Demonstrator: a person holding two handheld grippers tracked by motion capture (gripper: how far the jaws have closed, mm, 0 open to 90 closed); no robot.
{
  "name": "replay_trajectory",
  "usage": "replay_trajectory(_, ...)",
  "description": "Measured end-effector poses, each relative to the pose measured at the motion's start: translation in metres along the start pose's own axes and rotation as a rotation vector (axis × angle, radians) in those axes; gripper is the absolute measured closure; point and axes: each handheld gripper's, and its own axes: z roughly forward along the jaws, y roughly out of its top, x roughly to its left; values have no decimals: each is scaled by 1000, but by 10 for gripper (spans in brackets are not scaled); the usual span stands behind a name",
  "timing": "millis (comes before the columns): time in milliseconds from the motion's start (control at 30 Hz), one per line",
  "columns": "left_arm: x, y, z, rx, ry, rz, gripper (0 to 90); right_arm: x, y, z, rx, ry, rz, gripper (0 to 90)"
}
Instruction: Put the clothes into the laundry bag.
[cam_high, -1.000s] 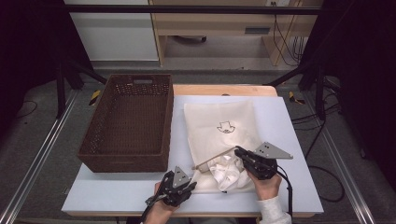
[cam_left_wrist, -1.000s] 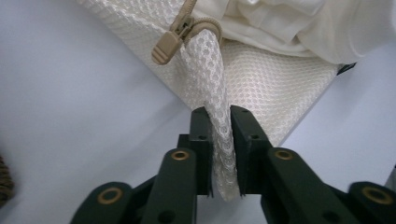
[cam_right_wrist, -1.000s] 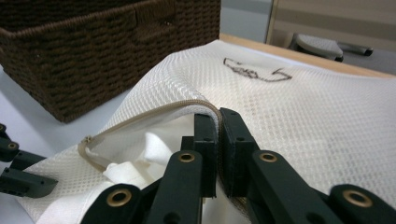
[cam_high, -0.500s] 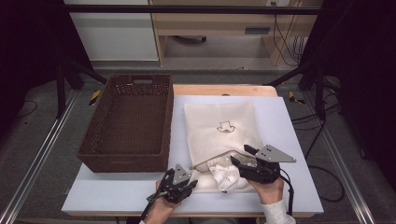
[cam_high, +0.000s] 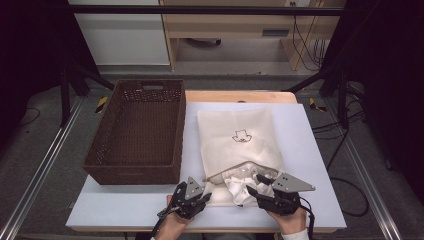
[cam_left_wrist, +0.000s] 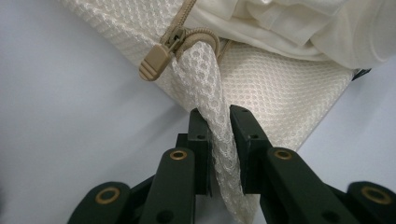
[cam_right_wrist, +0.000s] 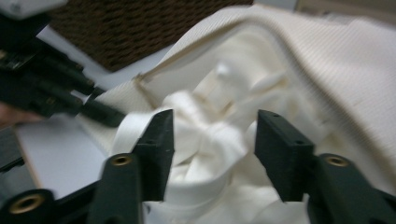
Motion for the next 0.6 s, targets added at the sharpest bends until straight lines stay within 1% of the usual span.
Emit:
replay_trajectory(33, 0, 0, 0, 0, -2, -2, 780, -1, -4, 2, 17, 12, 5, 525)
replay_trajectory(100, 0, 0, 0, -1, -2, -1, 781, -1, -12, 6, 53, 3, 17, 528)
replay_trajectory(167, 0, 0, 0, 0, -2, 0, 781, -4, -19, 12, 85, 9, 45, 548)
replay_trajectory(300, 0, 0, 0, 0, -2, -2, 782, -3, -24, 24, 143, 1, 79, 682)
replay_trajectory(433, -1, 1, 0, 5, 10, 1, 783, 4, -16, 37, 205, -54, 38, 803)
replay_trajectory(500, -2, 1, 0, 9, 17, 1, 786, 6, -10, 43, 213, -71, 41, 827)
replay_trajectory(567, -3, 1, 0, 8, 15, 8, 800, 8, -3, 51, 209, -85, 44, 831)
replay_trajectory(600, -3, 2, 0, 11, 13, 9, 804, 8, 0, 55, 210, -82, 42, 831)
